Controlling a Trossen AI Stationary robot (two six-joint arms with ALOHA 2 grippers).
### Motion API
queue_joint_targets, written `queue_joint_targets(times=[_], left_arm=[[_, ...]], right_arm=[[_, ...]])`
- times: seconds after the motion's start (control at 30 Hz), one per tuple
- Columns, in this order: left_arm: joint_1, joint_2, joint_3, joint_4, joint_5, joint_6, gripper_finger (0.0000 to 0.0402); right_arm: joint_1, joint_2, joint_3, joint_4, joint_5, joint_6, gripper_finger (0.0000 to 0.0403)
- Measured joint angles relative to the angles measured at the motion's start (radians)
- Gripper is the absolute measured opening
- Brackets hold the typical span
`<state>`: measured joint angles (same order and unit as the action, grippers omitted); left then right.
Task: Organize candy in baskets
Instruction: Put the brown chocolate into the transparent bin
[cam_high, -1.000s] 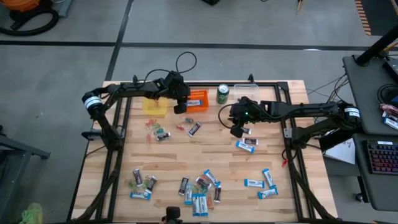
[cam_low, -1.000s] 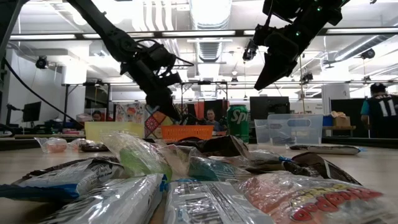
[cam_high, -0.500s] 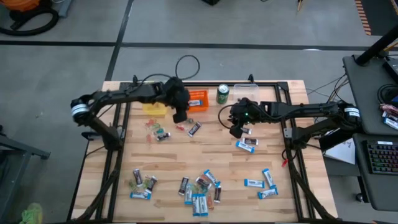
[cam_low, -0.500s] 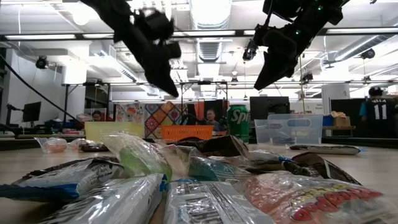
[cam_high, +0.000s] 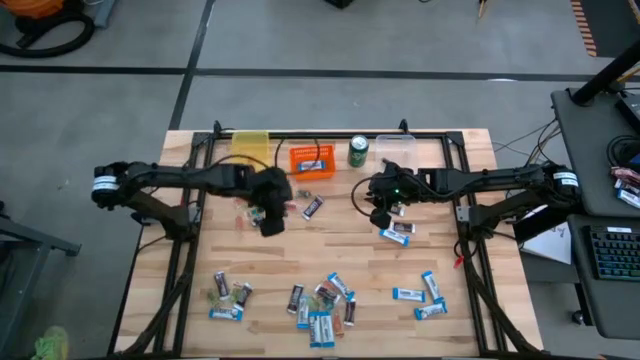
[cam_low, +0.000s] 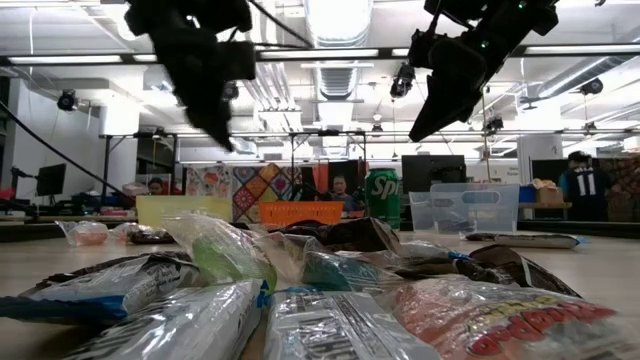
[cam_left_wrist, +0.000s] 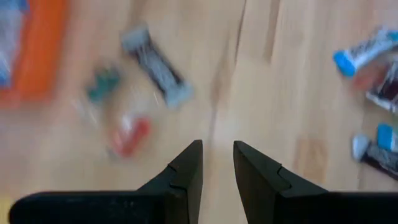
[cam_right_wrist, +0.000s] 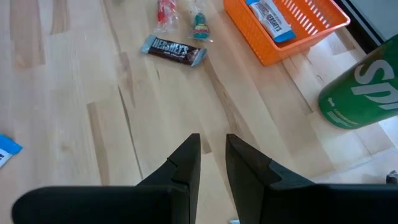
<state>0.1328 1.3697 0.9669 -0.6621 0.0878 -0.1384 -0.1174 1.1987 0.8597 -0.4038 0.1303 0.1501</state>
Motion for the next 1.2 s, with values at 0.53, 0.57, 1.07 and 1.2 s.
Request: queue_joint_targets(times=[0.53, 0.57, 1.07, 1.2], left_arm=[[-0.122, 0.002, -0.2, -0.018, -0.366, -0.185, 0.0187], [-0.123, 0.002, -0.208, -0.007, -0.368, -0.182, 0.0191], [-0.123, 0.003, -0.385, 0.265, -0.367, -0.187, 0.0189], [-0.123, 0.003, -0.429, 0.335, -0.367, -0.189, 0.0189]], right_arm=[[0.002, 0.0, 0.0, 0.029, 0.0, -0.01, 0.0063], [0.002, 0.0, 0.0, 0.029, 0.0, -0.01, 0.0063], [0.002, 0.0, 0.0, 0.029, 0.0, -0.011, 0.0063], [0.002, 0.0, 0.0, 0.029, 0.0, -0.011, 0.0063]])
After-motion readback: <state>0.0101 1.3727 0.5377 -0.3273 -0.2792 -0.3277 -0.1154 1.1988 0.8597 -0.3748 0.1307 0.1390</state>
